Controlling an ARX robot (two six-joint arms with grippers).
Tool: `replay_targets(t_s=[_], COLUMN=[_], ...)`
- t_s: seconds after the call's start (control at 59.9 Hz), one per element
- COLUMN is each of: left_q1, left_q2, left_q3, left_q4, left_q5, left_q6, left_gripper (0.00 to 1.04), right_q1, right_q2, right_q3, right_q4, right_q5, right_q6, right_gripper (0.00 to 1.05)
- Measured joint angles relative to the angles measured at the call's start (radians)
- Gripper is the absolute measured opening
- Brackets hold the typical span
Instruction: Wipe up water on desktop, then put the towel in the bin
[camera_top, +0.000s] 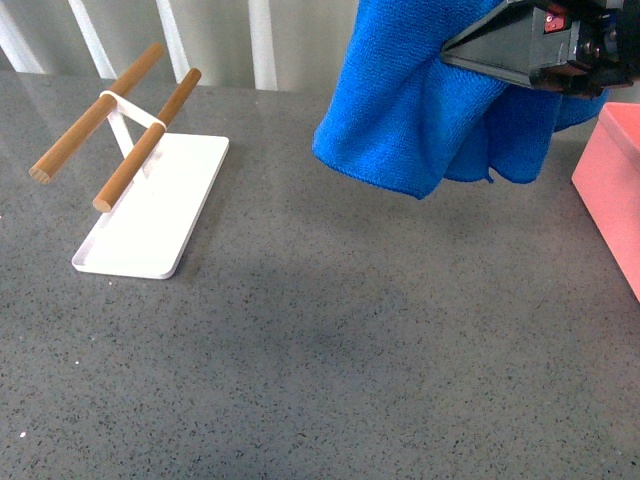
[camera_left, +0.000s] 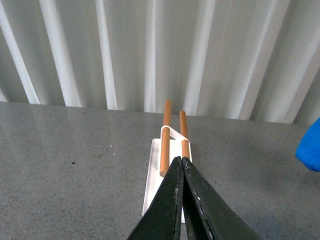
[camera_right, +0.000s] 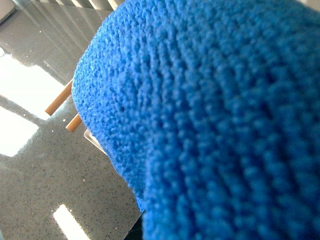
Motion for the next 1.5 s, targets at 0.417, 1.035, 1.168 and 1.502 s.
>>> replay_targets(t_s=[0.417, 1.035, 1.168, 1.502], left_q1=[0.000, 0.000, 0.000, 0.000], left_q2=[-0.100, -0.274, -0.274, -0.274], left_q3=[0.000, 0.000, 0.000, 0.000], left_q4=[-0.101, -0.282, -0.282, -0.282], left_q5=[0.000, 0.000, 0.000, 0.000], left_q6=[0.000, 0.000, 0.000, 0.002], left_gripper=[0.04, 0.22, 0.45, 0.99], right_q1=[0.000, -0.001, -0.004, -0.031], right_q2=[0.000, 0.015, 0.063, 0.322], right_q3=[0.000, 0.008, 0.040, 0.211], right_q4=[-0.003, -0.039, -0.117, -0.439], right_q5=[0.000, 0.040, 0.088, 0.272], right_q6=[-0.003, -0.011, -0.056, -0.268], right_gripper=[0.04, 0.04, 0.04, 0.04])
